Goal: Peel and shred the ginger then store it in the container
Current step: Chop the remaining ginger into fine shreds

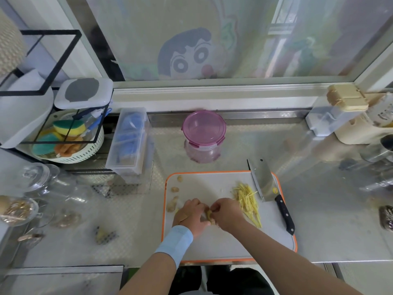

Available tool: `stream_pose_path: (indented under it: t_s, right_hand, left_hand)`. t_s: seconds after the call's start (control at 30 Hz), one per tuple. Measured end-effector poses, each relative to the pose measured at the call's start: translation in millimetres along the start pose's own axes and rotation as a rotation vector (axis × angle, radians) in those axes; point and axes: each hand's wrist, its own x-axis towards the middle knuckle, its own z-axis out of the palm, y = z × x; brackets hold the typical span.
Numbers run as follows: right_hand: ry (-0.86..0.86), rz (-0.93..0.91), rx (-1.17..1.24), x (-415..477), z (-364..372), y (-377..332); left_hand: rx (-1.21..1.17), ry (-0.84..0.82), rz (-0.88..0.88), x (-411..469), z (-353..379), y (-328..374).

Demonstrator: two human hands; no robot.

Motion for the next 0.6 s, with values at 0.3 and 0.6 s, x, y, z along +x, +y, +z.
stream_pose_path:
  t_s: [0.3,0.6]
  right_hand:
    - [0.020,0.052,-0.142,-2.6,-2.7,-5.8]
    - [0.029,0.040,-0.022,2.4,-8.0,10.8]
  left_hand:
    - [0.002,0.027,0.022,0.1,-3.0,1.9]
    - [-0.061,0.017,0.037,1.7,-4.8,1.2]
